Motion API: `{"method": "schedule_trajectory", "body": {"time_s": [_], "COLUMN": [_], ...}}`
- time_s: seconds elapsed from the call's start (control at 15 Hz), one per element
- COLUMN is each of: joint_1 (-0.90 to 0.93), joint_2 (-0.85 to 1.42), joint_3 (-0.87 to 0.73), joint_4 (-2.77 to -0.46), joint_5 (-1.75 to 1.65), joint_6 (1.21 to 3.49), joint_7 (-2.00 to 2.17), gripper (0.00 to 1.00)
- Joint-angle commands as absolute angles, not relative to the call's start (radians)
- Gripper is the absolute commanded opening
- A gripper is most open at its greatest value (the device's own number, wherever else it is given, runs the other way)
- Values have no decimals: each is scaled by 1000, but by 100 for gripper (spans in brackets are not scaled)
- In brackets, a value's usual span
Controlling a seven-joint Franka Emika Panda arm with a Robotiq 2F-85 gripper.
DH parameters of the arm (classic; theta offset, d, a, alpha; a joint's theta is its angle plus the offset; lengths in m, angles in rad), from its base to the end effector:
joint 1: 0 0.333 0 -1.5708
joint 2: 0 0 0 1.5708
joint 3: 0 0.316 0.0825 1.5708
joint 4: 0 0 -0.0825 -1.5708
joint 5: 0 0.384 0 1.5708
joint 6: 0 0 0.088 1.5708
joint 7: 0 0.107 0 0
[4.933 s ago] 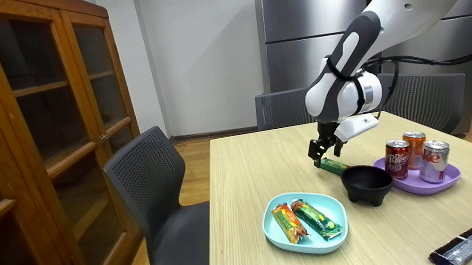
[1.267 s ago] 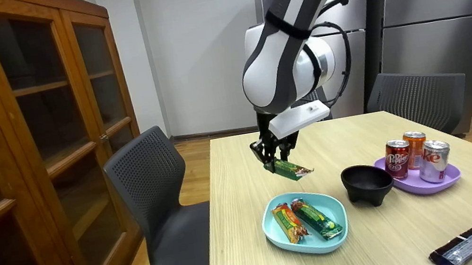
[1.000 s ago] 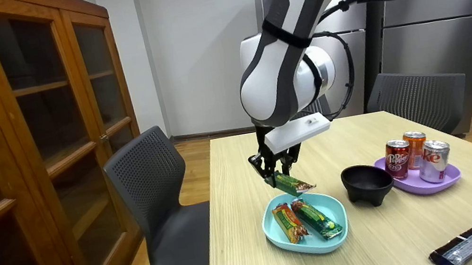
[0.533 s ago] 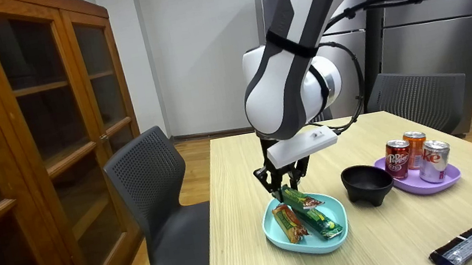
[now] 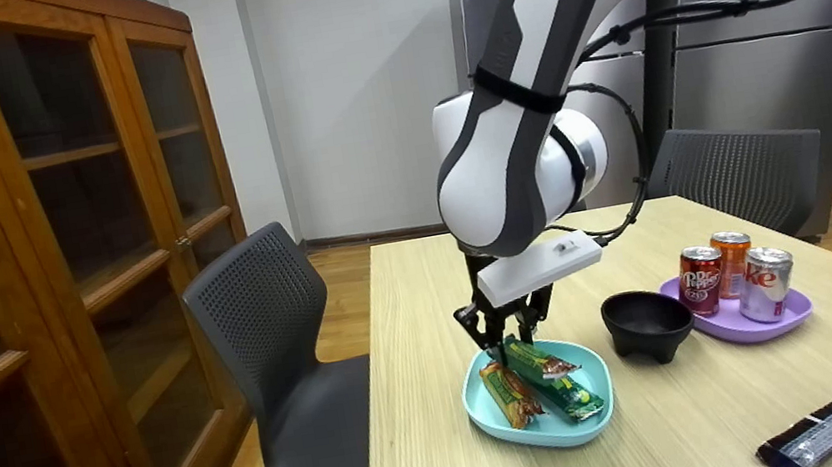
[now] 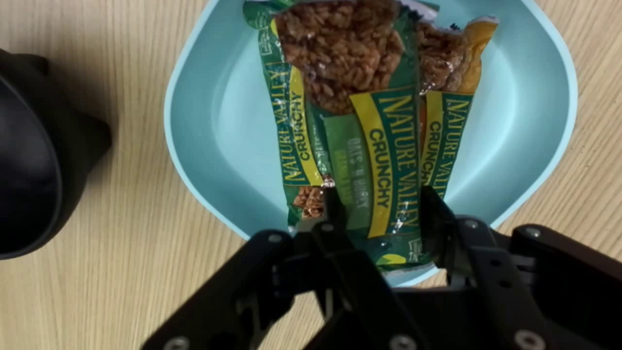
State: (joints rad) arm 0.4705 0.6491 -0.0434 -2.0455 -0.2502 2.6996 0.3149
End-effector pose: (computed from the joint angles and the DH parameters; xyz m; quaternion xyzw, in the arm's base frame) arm 0.5290 0.2494 0.1174 0.9828 0.1724 0.0256 0.0616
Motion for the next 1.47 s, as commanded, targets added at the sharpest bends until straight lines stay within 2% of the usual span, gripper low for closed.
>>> {"method": "schedule_trajectory", "body": {"time_s": [0.0, 0.13, 0.4, 0.93, 1.4], "joint_1": [463, 467, 465, 390, 253], "joint_2": [636, 629, 606, 511, 419], "joint_3": [-38, -46, -60, -83, -82], "joint_4": [-2046, -2048, -2056, -2113, -2227], "joint_5": [-259, -267, -275, -352, -446], "joint_6": [2666, 2663, 2666, 2702, 2745], "joint_7": [302, 303, 301, 161, -30], "gripper": [69, 73, 99, 100, 100]}}
